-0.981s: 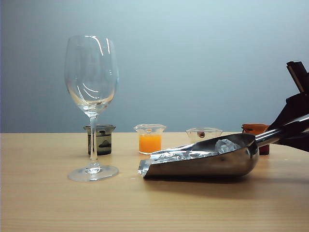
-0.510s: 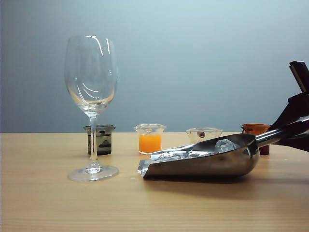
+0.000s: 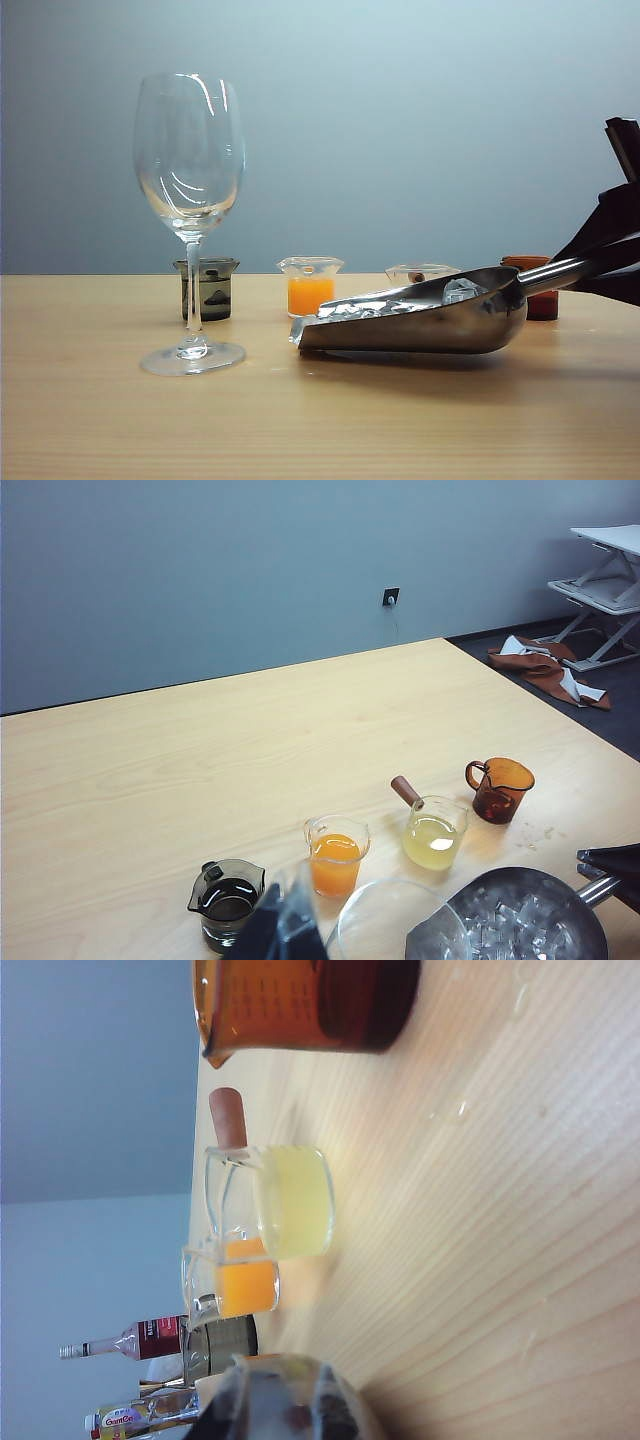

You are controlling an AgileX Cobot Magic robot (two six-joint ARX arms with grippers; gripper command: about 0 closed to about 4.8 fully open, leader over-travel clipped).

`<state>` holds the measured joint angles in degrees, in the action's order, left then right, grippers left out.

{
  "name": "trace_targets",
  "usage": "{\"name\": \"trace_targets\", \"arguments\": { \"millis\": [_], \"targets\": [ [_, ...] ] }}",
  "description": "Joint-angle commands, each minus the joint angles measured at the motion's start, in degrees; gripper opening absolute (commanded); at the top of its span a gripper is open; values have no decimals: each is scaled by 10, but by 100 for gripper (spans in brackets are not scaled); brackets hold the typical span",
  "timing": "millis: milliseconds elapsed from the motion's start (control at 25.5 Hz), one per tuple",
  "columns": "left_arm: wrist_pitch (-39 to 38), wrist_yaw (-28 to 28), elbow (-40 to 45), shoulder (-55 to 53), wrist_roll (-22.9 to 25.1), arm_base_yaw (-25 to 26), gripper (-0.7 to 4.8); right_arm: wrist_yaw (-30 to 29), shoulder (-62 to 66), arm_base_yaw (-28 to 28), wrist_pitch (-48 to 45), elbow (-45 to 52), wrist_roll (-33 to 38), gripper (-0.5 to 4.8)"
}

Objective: Pick up the ice scoop on the desk filled with ice cubes, pour the ice into the goblet, and finally put the scoop back on the table.

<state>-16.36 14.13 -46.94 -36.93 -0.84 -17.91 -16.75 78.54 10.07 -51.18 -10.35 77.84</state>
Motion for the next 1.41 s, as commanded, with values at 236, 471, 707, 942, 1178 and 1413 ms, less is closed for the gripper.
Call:
{"name": "trace_targets", "arguments": {
  "millis": [236,471,707,942,1178,1413],
  "targets": [
    [6,2,-3,1,4,0,-5,-19,-2,0,-47,-3,10,-1],
    [6,2,-3,1,4,0,-5,-36,-2,-1,-66,-3,18,-1],
    [6,2,-3,1,4,0,-5,-81,-2,-45,-80,-3,47,-1],
    [6,1,-3,1,4,0,-5,-96,-2,-58,-107,-3,66,-1],
    [6,1,-3,1,4,0,-5,-120,-2,-58,-110,-11,75,-1],
    [6,1,-3,1,4,0,-5,-130,-2,-58,-117,-30,110,-2]
  ]
}}
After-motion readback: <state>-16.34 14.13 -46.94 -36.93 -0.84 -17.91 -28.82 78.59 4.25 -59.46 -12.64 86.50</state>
